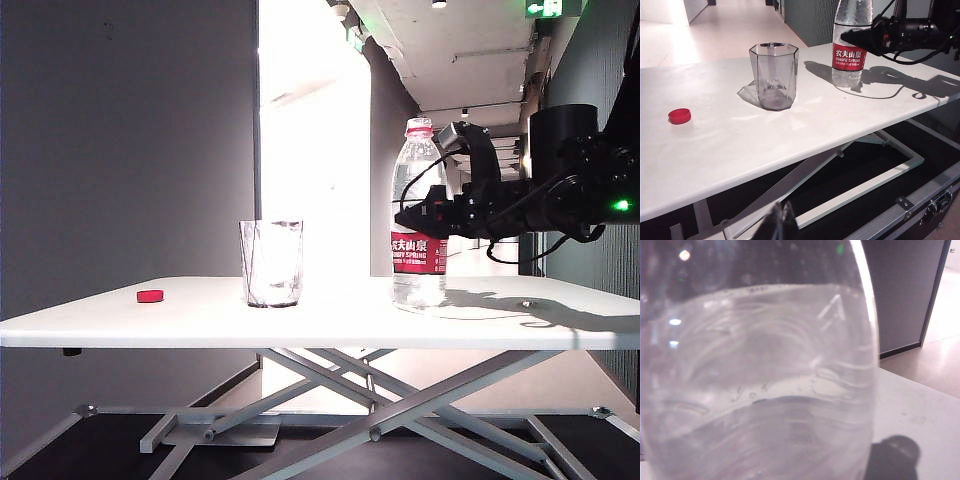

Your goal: Pick up the mineral water bottle on the table and pour water into the mug until it's half full.

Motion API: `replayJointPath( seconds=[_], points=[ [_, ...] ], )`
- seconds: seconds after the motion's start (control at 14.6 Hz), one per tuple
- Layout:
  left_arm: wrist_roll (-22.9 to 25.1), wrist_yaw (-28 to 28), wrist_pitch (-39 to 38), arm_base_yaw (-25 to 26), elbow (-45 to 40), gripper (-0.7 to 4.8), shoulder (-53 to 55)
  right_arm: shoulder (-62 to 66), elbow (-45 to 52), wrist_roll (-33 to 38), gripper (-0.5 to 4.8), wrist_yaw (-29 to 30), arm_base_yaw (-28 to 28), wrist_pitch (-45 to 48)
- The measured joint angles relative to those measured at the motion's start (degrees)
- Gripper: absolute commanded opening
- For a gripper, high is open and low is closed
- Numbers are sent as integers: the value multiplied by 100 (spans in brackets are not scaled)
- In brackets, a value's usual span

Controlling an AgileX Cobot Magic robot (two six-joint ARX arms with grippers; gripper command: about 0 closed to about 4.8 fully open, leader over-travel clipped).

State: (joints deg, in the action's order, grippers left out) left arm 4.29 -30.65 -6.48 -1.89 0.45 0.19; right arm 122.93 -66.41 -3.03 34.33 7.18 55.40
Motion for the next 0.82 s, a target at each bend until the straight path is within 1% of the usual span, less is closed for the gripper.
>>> replayJointPath(
  seconds=[0.21,0.34,0.48,0.69,0.82],
  points=[
    [0,0,-22,0,0,-5,0,-11,4,-35,229,7,2,-15],
    [0,0,-24,-2,0,-5,0,-133,28,-153,223,11,39,-214],
    [0,-2,-28,-2,0,-5,0,-208,39,-284,170,-28,118,-350],
    [0,-2,-48,0,0,-5,0,-256,39,-411,171,-46,289,-420],
    [0,-2,-63,-2,0,-5,0,-269,42,-415,176,-251,396,-448]
  ],
)
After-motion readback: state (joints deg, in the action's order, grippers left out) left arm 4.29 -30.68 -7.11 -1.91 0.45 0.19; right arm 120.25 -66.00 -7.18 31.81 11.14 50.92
